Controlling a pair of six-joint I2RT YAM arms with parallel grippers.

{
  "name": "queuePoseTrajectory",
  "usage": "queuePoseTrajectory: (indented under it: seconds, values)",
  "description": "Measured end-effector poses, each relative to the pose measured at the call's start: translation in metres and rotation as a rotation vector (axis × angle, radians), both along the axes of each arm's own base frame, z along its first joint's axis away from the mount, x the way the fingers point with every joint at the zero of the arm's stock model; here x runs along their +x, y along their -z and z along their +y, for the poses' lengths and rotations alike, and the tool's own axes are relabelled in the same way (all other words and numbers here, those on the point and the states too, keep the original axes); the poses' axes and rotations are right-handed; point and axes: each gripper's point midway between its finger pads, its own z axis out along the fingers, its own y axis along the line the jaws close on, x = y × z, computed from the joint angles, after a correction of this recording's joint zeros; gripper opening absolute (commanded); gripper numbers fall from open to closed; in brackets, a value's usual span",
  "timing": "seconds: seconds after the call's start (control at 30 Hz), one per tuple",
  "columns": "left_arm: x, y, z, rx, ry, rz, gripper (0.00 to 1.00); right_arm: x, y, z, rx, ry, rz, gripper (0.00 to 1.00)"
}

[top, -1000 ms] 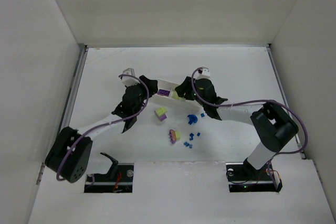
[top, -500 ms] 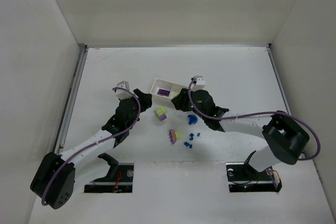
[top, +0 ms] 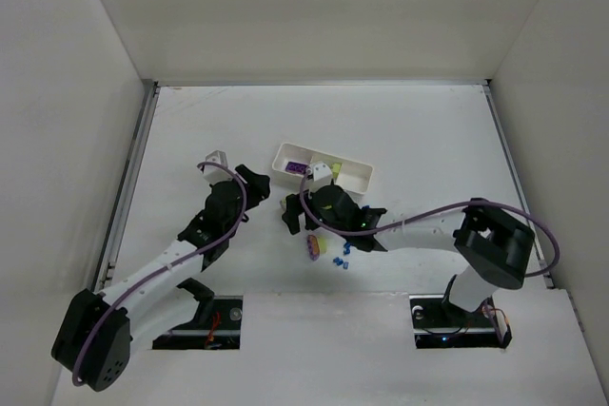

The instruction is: Sort the legos into containers by color

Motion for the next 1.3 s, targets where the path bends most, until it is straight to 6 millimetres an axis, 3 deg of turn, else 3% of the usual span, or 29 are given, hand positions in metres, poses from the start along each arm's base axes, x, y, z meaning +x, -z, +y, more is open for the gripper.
queuePoseTrajectory:
  seconds: [0.2, 0.5, 0.63, 0.83, 0.97, 1.1, 1.3]
  values:
    - [-0.003, -0.003, 0.004, -0.026, -0.014, -0.006, 0.5, 0.015, 0.015, 0.009, -0.07, 0.024, -0.009, 0.86]
    - [-0.009, 0.013, 0.006, -0.058, -0.012, 0.047, 0.5, 0.028, 0.033, 0.018, -0.124, 0.051, -0.008, 0.73]
    - [-0.012, 0.016, 0.007, -0.077, -0.011, 0.058, 0.5, 0.031, 0.04, 0.019, -0.143, 0.063, 0.006, 0.62]
    - [-0.012, 0.012, 0.005, -0.1, -0.006, 0.053, 0.5, 0.033, 0.042, 0.02, -0.138, 0.081, 0.018, 0.35]
    - [-0.014, 0.009, 0.003, -0.117, 0.003, 0.049, 0.51, 0.033, 0.04, 0.018, -0.127, 0.094, 0.021, 0.32]
    - [-0.015, 0.005, 0.001, -0.141, 0.012, 0.045, 0.51, 0.028, 0.024, 0.005, -0.098, 0.104, 0.013, 0.32]
    - [-0.02, 0.001, -0.013, -0.188, 0.045, 0.05, 0.51, 0.038, -0.047, -0.018, 0.085, 0.149, -0.041, 0.34]
